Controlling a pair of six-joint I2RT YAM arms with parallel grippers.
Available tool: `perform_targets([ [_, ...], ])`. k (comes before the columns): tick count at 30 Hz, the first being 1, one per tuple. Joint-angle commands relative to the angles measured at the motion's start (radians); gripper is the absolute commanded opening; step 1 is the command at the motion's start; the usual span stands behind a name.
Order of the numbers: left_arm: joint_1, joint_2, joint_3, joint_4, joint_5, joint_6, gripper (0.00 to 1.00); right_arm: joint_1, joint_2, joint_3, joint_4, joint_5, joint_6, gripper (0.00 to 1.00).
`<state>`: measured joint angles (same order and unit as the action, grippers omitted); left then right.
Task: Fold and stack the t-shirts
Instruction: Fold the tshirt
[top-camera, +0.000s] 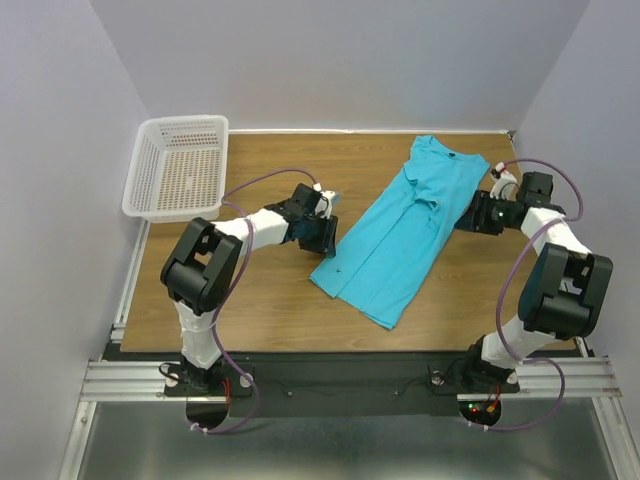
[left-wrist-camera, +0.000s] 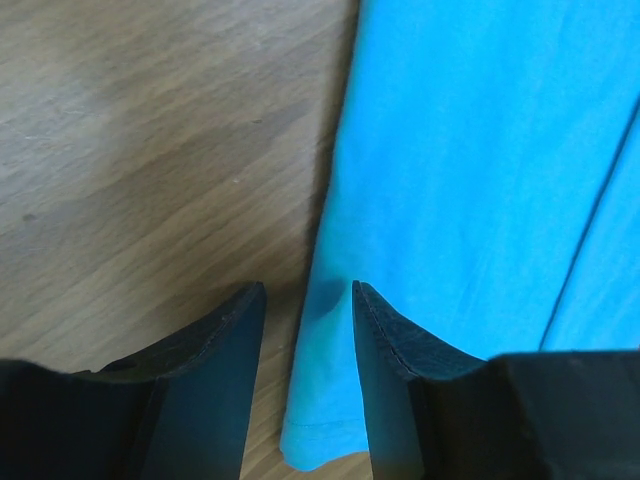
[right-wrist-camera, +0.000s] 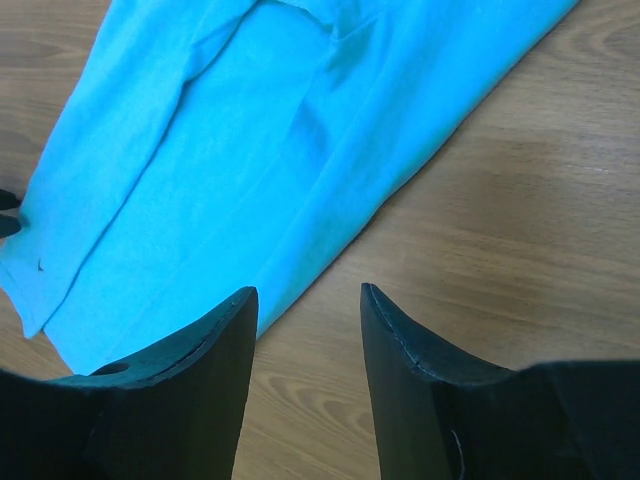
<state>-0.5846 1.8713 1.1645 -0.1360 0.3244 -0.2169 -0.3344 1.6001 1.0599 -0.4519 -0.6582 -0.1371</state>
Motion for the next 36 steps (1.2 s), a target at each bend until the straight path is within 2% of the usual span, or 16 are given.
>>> perform_targets([
  [1, -0.032, 0.026, -0.019, -0.056, 0.019, 0.021, 0.49, -0.006, -0.071, -0.005, 0.019, -0.034, -0.012, 0.52],
  [6, -0.055, 0.011, -0.049, -0.062, 0.041, 0.013, 0.32, -0.006, -0.094, -0.009, 0.019, -0.029, -0.007, 0.52],
  [9, -0.066, -0.026, -0.1, -0.059, 0.054, 0.001, 0.11, -0.006, -0.097, -0.006, 0.019, -0.034, -0.004, 0.52],
  [10, -0.066, -0.038, -0.118, -0.059, 0.048, -0.013, 0.0, -0.006, -0.095, -0.005, 0.019, -0.037, -0.004, 0.52],
  [17, -0.072, -0.242, -0.285, -0.07, 0.05, -0.113, 0.0, -0.006, -0.1, -0.006, 0.021, -0.054, -0.007, 0.52],
  [23, -0.126, -0.412, -0.446, -0.037, 0.094, -0.263, 0.0, -0.006, -0.091, -0.026, 0.019, -0.066, -0.025, 0.52],
  [24, -0.127, -0.432, -0.454, -0.039, 0.079, -0.275, 0.05, -0.006, -0.088, -0.028, 0.019, -0.069, -0.027, 0.52],
  [25, -0.129, -0.457, -0.454, -0.046, 0.023, -0.297, 0.25, -0.006, -0.082, -0.029, 0.019, -0.072, -0.032, 0.52],
  [28, -0.124, -0.549, -0.389, -0.1, -0.149, -0.296, 0.59, -0.006, -0.068, -0.031, 0.019, -0.077, -0.042, 0.52],
  [30, -0.098, -0.569, -0.306, -0.097, -0.188, -0.27, 0.64, -0.006, -0.046, -0.025, 0.019, -0.089, -0.047, 0.52],
  [32, -0.049, -0.519, -0.246, -0.079, -0.191, -0.224, 0.64, -0.006, -0.005, -0.009, 0.019, -0.095, -0.047, 0.52],
  [35, 0.003, -0.422, -0.122, 0.004, -0.121, -0.176, 0.64, -0.006, 0.041, 0.034, 0.024, -0.121, -0.041, 0.52],
  [36, 0.032, -0.34, -0.053, 0.053, -0.066, -0.15, 0.64, -0.005, 0.076, 0.067, 0.025, -0.127, -0.03, 0.52],
])
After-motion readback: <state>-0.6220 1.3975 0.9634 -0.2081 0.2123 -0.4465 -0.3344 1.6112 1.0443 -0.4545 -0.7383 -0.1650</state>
